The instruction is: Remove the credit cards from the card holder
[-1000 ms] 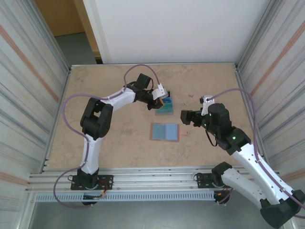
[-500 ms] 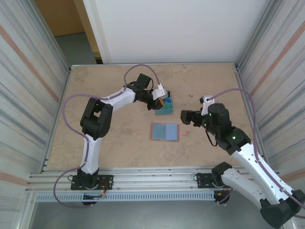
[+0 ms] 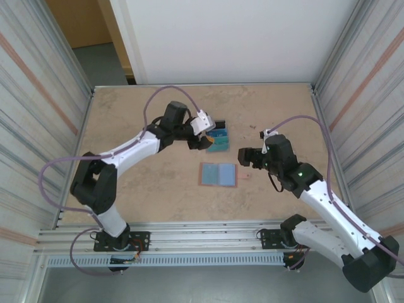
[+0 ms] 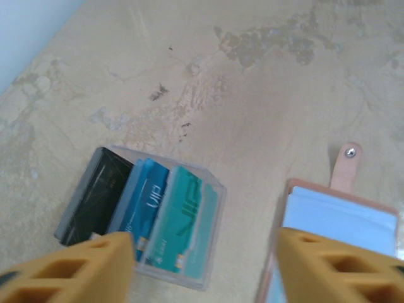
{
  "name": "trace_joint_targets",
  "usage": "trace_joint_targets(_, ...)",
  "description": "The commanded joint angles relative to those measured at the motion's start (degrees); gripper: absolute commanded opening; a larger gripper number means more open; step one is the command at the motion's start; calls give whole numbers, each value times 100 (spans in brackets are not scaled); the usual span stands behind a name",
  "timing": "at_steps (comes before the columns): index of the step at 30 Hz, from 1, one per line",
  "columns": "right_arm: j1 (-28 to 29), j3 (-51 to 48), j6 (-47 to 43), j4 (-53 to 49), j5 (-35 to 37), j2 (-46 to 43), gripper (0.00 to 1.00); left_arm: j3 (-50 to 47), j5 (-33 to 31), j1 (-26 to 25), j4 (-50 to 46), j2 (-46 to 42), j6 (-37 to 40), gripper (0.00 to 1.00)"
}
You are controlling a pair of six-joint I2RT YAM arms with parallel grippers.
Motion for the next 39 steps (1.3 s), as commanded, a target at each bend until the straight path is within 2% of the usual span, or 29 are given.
trace_joint_targets(1,144,125,339,-233,356,251,90,-706,-701,-286,728,-551,-417,82)
trace_joint_targets(4,288,169,492,-262,432,487,87,-1142,-1160,-585,823,-988,-488,88)
trace_joint_targets(5,351,181,540,-262,463,726,86,-1273,-1296,-675,815,-1123,-519,98)
trace_joint_targets(13,770,309,894,-150,530,1731,74,-2487,-2367,-1256,1198,-2163,-1164,99)
trace_joint_targets(17,943,469,994,-91,469,2263,67,-3058,-3204,-1744,1296,-2539,-1464,99)
trace_joint_targets(26,1336,784,1093,244,342,3222,59,-3650,-5201,-2996,1445,-2618,-2211,99)
trace_joint_targets(35,1619,1235,999,312,173,3995,50,-4109,-6827,-3872,1684,-2606,-3288,99)
trace_joint_targets(39,1793,1496,953,313,176,4332,49,-4176,-7483,-4289,1511,-2619,-3675,99)
